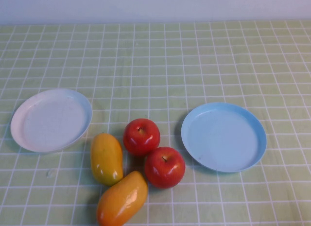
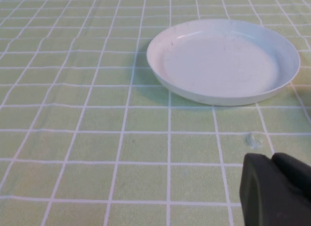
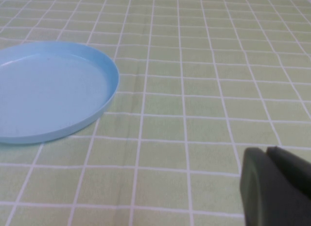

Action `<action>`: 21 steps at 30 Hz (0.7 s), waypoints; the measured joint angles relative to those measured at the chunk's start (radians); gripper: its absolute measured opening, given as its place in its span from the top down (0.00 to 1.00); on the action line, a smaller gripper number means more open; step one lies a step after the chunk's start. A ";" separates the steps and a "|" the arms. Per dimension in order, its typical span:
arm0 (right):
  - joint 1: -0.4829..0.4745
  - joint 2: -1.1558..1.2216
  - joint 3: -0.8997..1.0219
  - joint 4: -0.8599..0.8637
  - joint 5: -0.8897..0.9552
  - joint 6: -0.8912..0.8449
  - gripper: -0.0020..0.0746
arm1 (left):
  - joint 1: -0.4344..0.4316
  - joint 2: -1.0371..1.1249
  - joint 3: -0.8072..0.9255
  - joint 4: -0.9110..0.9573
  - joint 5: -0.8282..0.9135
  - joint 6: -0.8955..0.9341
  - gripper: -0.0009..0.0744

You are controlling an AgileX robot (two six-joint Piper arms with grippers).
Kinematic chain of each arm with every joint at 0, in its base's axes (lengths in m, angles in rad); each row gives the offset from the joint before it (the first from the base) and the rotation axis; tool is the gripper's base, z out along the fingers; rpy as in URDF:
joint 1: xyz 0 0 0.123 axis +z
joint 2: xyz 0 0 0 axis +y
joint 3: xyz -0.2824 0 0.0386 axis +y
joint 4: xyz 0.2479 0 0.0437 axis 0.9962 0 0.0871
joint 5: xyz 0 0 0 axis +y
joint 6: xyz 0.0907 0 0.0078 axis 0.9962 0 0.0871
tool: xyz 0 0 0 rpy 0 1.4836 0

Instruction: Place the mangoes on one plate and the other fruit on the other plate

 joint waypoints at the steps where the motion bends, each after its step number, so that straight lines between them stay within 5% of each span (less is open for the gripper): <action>1: 0.000 0.000 0.000 0.000 0.000 0.000 0.99 | 0.000 0.000 0.000 -0.005 0.000 0.000 0.99; 13: 0.000 0.000 0.000 0.000 0.000 0.000 1.00 | 0.000 0.000 0.000 -0.575 -0.220 -0.083 0.99; 21: 0.000 0.000 0.000 0.000 0.000 0.000 0.99 | 0.000 0.000 0.000 -0.655 -0.259 -0.083 0.99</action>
